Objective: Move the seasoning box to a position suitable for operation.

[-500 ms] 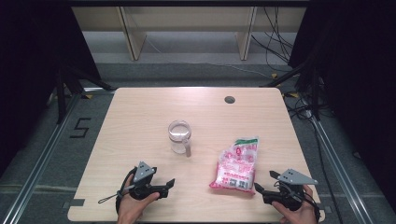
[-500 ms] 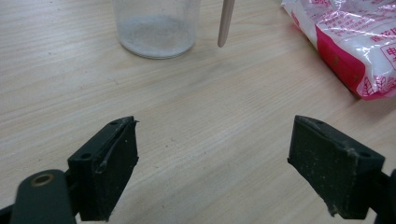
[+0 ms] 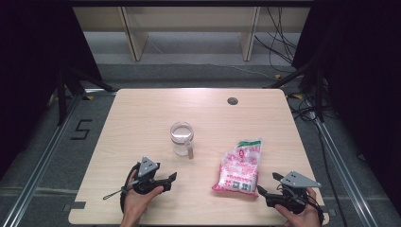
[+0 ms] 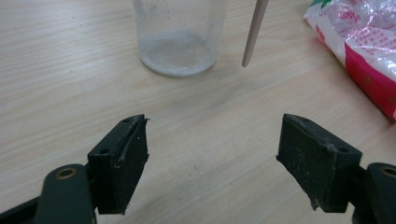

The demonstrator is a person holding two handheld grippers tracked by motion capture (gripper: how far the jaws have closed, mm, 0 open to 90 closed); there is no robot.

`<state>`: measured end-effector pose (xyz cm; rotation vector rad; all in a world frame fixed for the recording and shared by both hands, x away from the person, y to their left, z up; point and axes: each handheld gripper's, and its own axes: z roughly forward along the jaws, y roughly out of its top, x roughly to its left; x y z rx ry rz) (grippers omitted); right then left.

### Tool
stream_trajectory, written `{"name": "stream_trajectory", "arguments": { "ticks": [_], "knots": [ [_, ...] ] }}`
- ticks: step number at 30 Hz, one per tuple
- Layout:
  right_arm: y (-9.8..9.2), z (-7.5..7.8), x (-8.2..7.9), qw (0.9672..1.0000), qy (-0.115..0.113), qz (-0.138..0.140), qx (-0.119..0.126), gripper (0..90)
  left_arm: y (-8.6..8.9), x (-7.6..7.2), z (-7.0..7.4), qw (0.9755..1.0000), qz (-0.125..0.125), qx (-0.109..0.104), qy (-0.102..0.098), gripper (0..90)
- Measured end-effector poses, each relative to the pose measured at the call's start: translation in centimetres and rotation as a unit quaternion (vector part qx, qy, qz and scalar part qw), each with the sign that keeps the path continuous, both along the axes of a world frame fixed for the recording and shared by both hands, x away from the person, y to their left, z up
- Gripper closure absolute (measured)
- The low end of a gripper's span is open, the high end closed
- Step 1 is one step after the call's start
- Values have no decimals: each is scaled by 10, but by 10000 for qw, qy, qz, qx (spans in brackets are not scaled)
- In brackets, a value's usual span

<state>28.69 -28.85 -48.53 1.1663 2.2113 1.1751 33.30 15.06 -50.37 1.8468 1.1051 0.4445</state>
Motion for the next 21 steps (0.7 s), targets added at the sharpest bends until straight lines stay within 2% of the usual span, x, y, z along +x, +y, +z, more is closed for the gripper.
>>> {"name": "stream_trajectory", "arguments": {
  "ticks": [1,3,6,7,9,10,11,12,13,15,16,18,19,20,21],
  "knots": [
    [0,0,-1,9999,43,-140,-5,238,-3,2,1,10000,6,-20,6,208],
    [-2,0,0,10000,-1,-65,0,238,-8,10,2,9999,-63,36,-96,196],
    [-3,-1,1,9999,-52,-111,-55,238,-11,14,2,10000,-55,12,-32,233],
    [-2,-1,-1,9998,95,-163,58,238,-14,17,4,9999,-72,-77,-86,251],
    [-2,-1,-1,9998,83,-155,50,238,-16,19,5,9999,-74,-88,-115,276],
    [-3,0,-1,9998,107,-155,14,238,-19,22,6,9997,-163,-24,-171,299],
    [-5,-2,3,9999,-70,-88,-76,239,-23,25,6,9997,-177,6,-174,308],
    [-5,-2,3,9999,-74,-124,-79,246,-27,28,6,9995,-219,28,-209,366],
    [-4,-1,2,9999,-41,-140,-39,246,-34,33,6,9991,-287,107,-289,384],
    [-4,-1,2,10000,-44,-77,5,246,-44,40,6,9986,-384,44,-359,447],
    [-4,0,1,10000,-13,-91,-6,246,-48,42,6,9985,-400,114,-357,471],
    [-4,-1,2,10000,-11,-53,15,246,-52,45,6,9984,-427,104,-345,544],
    [-4,-1,1,10000,-22,-69,-4,246,-58,51,7,9975,-572,169,-385,554],
    [-3,0,-1,9999,81,-132,29,247,-58,51,7,9975,-572,169,-385,556],
    [-2,-1,0,9999,51,-150,64,247,-62,53,7,9974,-520,271,-426,561]
  ]
}}
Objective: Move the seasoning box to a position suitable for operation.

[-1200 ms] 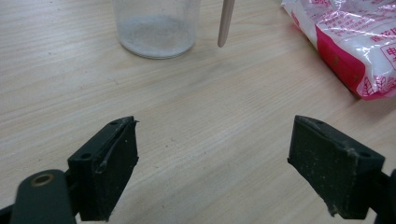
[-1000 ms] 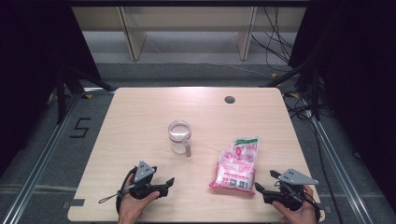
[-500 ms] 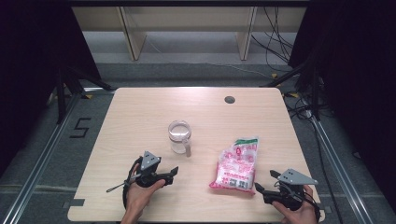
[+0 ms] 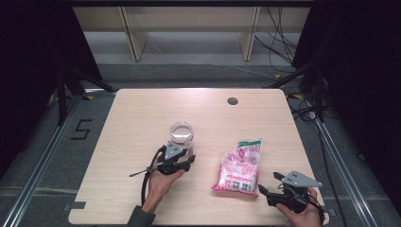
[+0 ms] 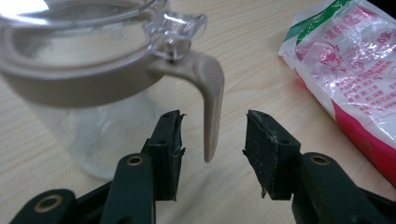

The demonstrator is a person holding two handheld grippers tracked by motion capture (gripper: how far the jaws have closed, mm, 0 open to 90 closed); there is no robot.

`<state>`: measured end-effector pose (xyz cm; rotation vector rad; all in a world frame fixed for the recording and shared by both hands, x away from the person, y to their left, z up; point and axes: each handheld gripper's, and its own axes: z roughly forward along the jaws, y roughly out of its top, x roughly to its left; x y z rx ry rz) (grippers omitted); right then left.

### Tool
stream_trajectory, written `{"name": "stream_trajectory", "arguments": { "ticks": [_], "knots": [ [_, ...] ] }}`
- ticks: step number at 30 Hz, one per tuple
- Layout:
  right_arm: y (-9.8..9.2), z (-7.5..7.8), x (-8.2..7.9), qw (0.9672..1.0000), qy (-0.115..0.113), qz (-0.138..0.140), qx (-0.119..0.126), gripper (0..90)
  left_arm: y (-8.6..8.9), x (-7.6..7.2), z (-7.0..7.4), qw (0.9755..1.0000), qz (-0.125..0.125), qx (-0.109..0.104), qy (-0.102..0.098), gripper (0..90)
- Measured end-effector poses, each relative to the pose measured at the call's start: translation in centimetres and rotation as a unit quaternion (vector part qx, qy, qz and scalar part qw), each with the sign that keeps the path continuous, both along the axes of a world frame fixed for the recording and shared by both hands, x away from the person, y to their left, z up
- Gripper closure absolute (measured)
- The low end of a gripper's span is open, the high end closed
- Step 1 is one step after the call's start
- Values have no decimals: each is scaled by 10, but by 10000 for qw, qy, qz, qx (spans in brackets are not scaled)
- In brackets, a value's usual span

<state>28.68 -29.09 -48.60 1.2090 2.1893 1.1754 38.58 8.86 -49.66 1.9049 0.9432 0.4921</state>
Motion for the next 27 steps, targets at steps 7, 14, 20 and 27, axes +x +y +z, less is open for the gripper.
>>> {"name": "stream_trajectory", "arguments": {
  "ticks": [7,14,20,27],
  "knots": [
    [-1,-1,2,9999,-62,130,-68,248,-14,14,-7,9998,129,-122,-108,721],
    [-2,-1,2,9999,-40,124,-55,254,-4,12,-5,9998,-80,74,-140,781],
    [-1,0,1,9998,-94,140,-79,254,17,0,-6,9995,-44,183,-250,756],
    [1,1,0,9999,-81,117,-14,258,50,-12,-7,9995,141,152,-249,755]
  ]
}}
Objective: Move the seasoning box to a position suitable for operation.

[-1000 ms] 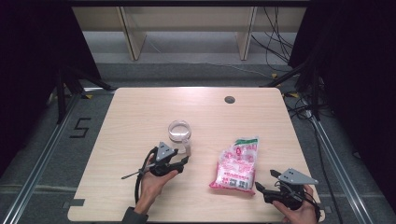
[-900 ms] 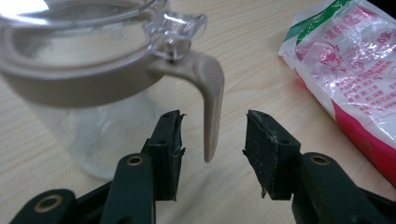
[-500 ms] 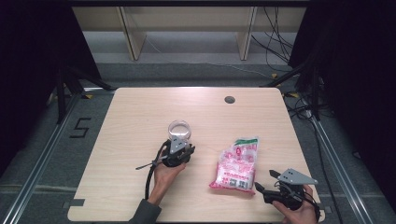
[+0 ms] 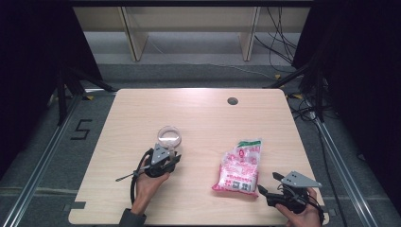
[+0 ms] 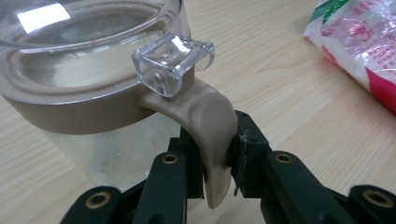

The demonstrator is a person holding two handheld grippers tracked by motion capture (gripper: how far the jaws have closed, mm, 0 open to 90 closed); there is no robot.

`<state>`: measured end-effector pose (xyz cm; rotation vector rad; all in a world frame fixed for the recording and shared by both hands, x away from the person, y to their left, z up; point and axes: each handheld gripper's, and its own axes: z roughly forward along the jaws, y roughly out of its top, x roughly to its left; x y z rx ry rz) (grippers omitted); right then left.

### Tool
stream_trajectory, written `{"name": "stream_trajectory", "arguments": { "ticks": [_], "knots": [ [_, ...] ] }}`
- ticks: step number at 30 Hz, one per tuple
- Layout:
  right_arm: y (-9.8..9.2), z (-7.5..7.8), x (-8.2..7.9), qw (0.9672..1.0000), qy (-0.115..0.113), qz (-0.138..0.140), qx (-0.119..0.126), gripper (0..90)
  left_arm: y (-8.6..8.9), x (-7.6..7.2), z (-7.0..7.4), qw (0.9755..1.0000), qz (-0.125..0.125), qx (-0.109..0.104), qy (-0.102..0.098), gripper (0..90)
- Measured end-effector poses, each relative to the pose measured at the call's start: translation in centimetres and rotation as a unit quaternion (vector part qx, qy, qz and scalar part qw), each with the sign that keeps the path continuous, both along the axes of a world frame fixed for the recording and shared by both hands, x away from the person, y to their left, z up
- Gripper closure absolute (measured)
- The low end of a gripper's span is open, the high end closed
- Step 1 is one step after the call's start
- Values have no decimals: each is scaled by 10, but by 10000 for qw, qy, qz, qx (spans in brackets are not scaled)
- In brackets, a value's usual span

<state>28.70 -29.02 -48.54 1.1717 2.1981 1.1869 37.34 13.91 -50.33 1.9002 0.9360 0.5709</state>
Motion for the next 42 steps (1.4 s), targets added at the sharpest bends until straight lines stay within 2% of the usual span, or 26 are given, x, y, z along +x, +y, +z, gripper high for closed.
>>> {"name": "stream_trajectory", "arguments": {
  "ticks": [3,5,9,10,11,13,16,17,18,19,20,21,22,23,24,26,28,29,32,33,34,36,38,39,40,42],
  "knots": [
    [1,0,-1,10000,54,-51,-14,258,12,-3,0,9998,186,-18,-53,755],
    [1,0,0,10000,-35,59,-46,257,23,-4,-1,9996,241,110,-136,753],
    [3,1,-3,9999,129,-40,-26,257,26,-6,0,9995,223,166,-178,750],
    [3,1,-3,10000,58,-44,-47,257,25,-8,-1,9994,285,133,-114,747],
    [3,1,-2,9999,92,-10,-46,257,27,-5,1,9990,149,342,-256,744],
    [3,1,-3,9999,101,-32,-64,257,24,-9,0,9993,310,159,-110,736],
    [1,0,-1,9999,-20,71,-121,257,28,-11,1,9990,317,246,-198,727],
    [1,0,0,9998,-95,108,-110,257,29,-12,1,9992,354,150,-143,722],
    [3,0,-3,9999,91,13,-51,257,35,-13,1,9991,335,182,-177,735],
    [3,0,-3,9999,91,13,-51,257,35,-13,1,9991,335,182,-177,740],
    [1,1,-1,9999,-36,70,-110,257,38,-15,0,9987,504,-48,-86,740],
    [1,0,0,9998,-81,50,-149,257,38,-15,0,9987,504,-48,-86,735],
    [1,0,0,9999,-64,89,-133,257,40,-19,0,9976,689,-31,-5,728],
    [1,0,0,9999,-64,89,-133,257,44,-18,0,9980,625,74,-112,728],
    [3,0,-2,10000,9,20,-47,256,47,-23,0,9963,860,42,-33,724],
    [2,0,0,9999,-49,107,-67,256,56,-26,-3,9945,1040,-80,-13,721],
    [5,0,-2,10000,38,34,-26,256,60,-26,-3,9939,1099,-24,-53,719],
    [4,0,-1,9999,-22,83,-132,256,63,-26,-3,9929,1188,-6,-89,718],
    [6,1,-4,9999,74,81,-113,256,68,-26,-3,9903,1382,60,-89,716],
    [4,0,-2,9997,-5,152,-170,256,73,-24,-3,9900,1409,82,-90,717],
    [5,1,-4,9999,74,58,-138,256,73,-24,-3,9900,1409,82,-90,718],
    [3,1,-2,9998,-97,83,-164,256,79,-20,-4,9871,1600,39,-77,723],
    [2,1,-1,9998,-78,74,-138,256,81,-18,-5,9859,1666,39,-116,725],
    [2,0,1,9996,-189,149,-148,255,81,-18,-5,9842,1762,104,-109,728],
    [2,0,0,9998,-112,142,-127,255,84,-15,-5,9824,1847,212,-188,729],
    [3,0,0,9997,-108,143,-144,255,85,-14,-6,9821,1872,157,-169,737]
  ]
}}
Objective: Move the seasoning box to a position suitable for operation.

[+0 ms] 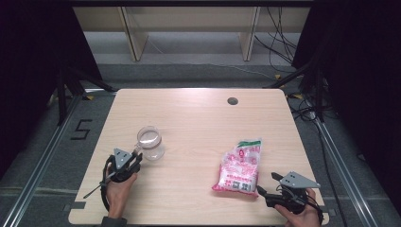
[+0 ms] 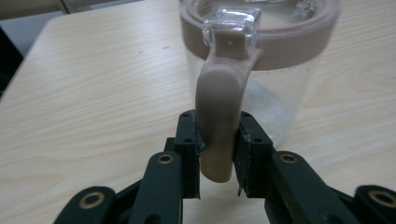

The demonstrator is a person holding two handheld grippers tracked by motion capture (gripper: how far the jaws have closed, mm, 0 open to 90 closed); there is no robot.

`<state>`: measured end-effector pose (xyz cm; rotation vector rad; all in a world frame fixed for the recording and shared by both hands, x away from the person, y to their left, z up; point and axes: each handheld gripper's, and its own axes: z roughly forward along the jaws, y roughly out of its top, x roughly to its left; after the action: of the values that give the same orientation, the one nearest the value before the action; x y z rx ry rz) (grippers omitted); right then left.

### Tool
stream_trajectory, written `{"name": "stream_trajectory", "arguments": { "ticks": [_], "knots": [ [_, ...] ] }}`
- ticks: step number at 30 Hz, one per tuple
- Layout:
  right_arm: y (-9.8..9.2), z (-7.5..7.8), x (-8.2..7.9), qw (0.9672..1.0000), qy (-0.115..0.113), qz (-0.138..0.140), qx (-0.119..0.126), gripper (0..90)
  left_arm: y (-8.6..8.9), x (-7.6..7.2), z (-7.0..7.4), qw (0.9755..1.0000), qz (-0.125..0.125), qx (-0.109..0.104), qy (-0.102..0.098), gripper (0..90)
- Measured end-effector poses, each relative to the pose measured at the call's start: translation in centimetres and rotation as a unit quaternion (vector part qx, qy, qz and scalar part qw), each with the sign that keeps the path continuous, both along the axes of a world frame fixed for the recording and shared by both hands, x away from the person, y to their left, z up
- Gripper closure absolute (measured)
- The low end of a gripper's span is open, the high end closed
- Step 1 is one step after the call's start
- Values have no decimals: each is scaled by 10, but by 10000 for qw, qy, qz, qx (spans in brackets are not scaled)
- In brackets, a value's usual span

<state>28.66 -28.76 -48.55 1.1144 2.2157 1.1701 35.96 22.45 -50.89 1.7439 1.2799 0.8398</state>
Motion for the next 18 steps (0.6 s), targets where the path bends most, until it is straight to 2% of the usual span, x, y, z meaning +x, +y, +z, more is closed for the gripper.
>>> {"name": "stream_trajectory", "arguments": {
  "ticks": [3,6,7,8,10,12,14,16,18],
  "knots": [
    [2,0,-1,9999,105,-61,76,255,4,5,-1,9999,102,-58,-2,744],
    [1,0,0,10000,42,9,46,255,6,9,-1,9998,199,-16,-11,755],
    [1,0,-2,9999,95,-116,40,255,8,11,-1,9998,213,-40,-4,761],
    [1,0,-2,9999,95,-116,40,255,8,11,-1,9998,213,-40,-4,763],
    [1,0,-1,10000,41,6,39,255,7,14,-1,9998,204,-51,-14,765],
    [1,0,0,10000,47,13,45,255,8,14,-1,9999,143,0,-14,766],
    [2,0,-2,9999,104,-66,61,255,5,14,-2,9999,124,-57,-35,767],
    [2,0,-1,9999,82,-43,48,255,-1,14,-3,9999,-58,-38,-101,766],
    [2,0,0,10000,38,40,-4,255,-8,13,-2,9999,-149,-31,-62,768]
  ]
}}
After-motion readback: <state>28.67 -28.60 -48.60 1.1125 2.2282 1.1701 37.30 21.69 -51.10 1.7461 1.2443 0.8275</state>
